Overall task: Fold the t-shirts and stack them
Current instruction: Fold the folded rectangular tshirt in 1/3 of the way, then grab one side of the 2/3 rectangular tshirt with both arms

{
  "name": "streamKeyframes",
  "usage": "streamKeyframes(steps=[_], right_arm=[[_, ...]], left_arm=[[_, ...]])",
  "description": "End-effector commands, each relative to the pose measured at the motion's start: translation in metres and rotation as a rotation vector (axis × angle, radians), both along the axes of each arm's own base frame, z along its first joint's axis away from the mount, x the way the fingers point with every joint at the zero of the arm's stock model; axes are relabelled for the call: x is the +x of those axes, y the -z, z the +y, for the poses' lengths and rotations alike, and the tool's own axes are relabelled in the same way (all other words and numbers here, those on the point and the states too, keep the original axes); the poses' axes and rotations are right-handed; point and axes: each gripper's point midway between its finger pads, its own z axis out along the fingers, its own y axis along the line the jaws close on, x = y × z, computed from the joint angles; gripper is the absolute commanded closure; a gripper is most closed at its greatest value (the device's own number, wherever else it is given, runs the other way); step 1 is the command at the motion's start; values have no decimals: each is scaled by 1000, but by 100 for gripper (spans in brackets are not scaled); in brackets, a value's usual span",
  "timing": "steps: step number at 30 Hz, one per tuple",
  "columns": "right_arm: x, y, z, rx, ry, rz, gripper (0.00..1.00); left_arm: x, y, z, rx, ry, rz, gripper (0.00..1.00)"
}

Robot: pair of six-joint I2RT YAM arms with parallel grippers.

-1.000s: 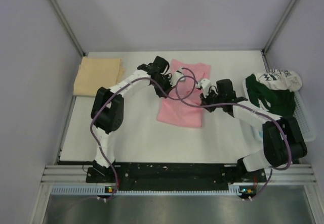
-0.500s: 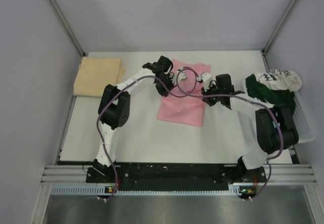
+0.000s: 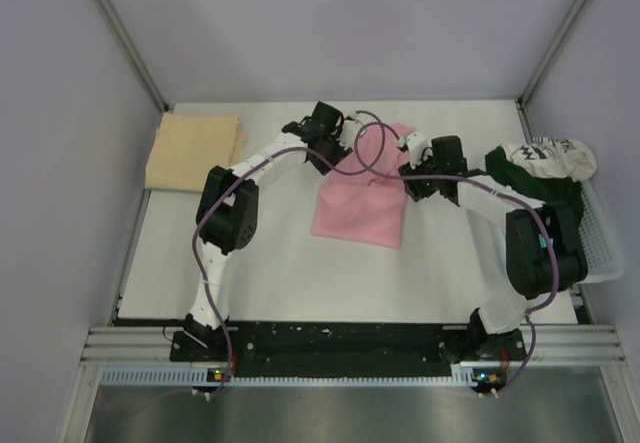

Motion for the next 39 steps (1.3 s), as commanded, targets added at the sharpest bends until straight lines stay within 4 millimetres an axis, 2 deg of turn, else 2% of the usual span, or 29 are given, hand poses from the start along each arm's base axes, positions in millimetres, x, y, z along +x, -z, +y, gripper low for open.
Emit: streamKeyframes(steps=[1, 2, 4, 5, 7, 8, 9, 11, 14, 17, 23, 25, 27, 30, 32, 34, 37, 39], right_arm=[[-11, -57, 2, 19, -53, -130, 48], [-27, -57, 12, -2, -130, -142, 46], [-67, -55, 37, -48, -347, -184, 43], [-89, -47, 45, -78, -466, -191, 41], [-126, -34, 58, -133, -647, -208, 38], [-137, -26, 60, -161, -691, -204, 38], [-143, -21, 60, -187, -718, -198, 38], [-149, -6, 58, -246, -738, -154, 39], [-147, 14, 55, -332, -765, -102, 40], [-146, 29, 59, -358, -771, -58, 41], [-142, 45, 61, -379, -749, -20, 46], [-140, 48, 60, -388, -728, -7, 51], [-140, 51, 57, -397, -718, 12, 65], [-140, 52, 55, -405, -702, 30, 89], [-140, 49, 55, -401, -691, 34, 99], [-142, 44, 55, -394, -681, 36, 100], [-152, 32, 53, -411, -688, 32, 100], [-166, 21, 55, -419, -720, 25, 100]], left_arm=[[46, -91, -3, -112, -98, -262, 55], [40, -95, -3, -117, -72, -250, 56], [11, -96, -13, -162, 60, -175, 59], [-10, -98, -18, -188, 160, -138, 59], [-60, -87, -21, -220, 386, -59, 59], [-86, -85, -19, -229, 493, -53, 57], [-104, -71, -12, -213, 558, -37, 55], [-129, -49, -2, -168, 665, -63, 50], [-145, -21, 8, -99, 733, -121, 46], [-154, -1, 8, -46, 765, -134, 45], [-149, 35, 8, 70, 731, -97, 45], [-148, 43, 9, 86, 726, -84, 46], [-151, 47, 9, 89, 733, -65, 49], [-163, 53, 10, 92, 757, -25, 58], [-171, 54, 11, 88, 769, 4, 79], [-177, 51, 11, 73, 760, 30, 100], [-186, 33, 14, 52, 735, 64, 100], [-197, 20, 18, 32, 722, 88, 100]])
